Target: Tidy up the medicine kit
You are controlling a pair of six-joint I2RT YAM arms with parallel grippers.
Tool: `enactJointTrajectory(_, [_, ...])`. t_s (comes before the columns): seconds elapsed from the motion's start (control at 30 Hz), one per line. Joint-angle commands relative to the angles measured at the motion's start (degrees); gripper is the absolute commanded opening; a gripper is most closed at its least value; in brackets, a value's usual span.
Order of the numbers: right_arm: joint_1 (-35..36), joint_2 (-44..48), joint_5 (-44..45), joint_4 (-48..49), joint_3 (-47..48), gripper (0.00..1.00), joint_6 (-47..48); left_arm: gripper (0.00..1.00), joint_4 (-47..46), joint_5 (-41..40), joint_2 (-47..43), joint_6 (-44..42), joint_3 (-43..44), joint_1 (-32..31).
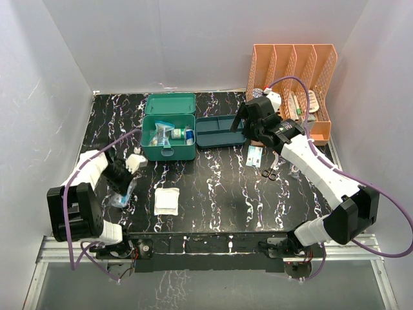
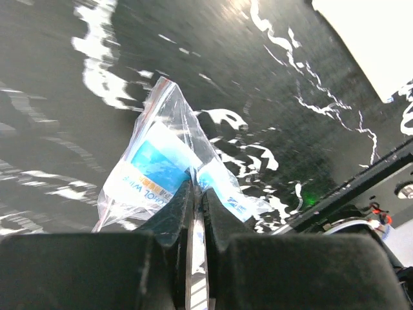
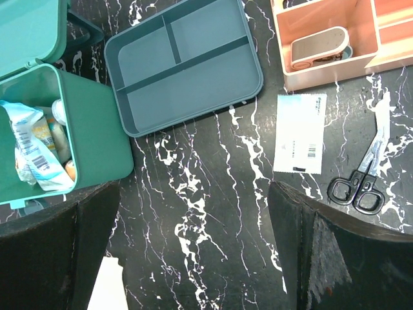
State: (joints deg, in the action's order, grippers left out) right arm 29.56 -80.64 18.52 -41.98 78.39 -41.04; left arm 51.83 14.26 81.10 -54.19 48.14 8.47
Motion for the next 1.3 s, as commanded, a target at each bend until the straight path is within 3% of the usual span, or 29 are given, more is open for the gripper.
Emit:
enactJointTrajectory(0.0, [-0.26,2.22,1.51,2.3,-0.44,0.98,-0.7,0.0,5.35,2.7,-0.77,2.37,13.14,0.39])
enactJointTrajectory(0.27, [-0.22,1.65,0.36,4.4,-1.68,0.98,-0.93,0.0,6.38,5.97,7.87,16.05,38.89,-0.21])
enactJointTrajectory(0.63, [-0.21,1.36,0.92,4.04,-0.53,0.98,-0.48,0.0,3.2,5.27,21.57,35.55,62.21,-12.04])
enactJointTrajectory(1.27, [-0.25,5.81,4.12,1.51,-2.76,0.98,-2.36,0.0,-3.67,4.47,27.99,38.52,55.04,-17.61])
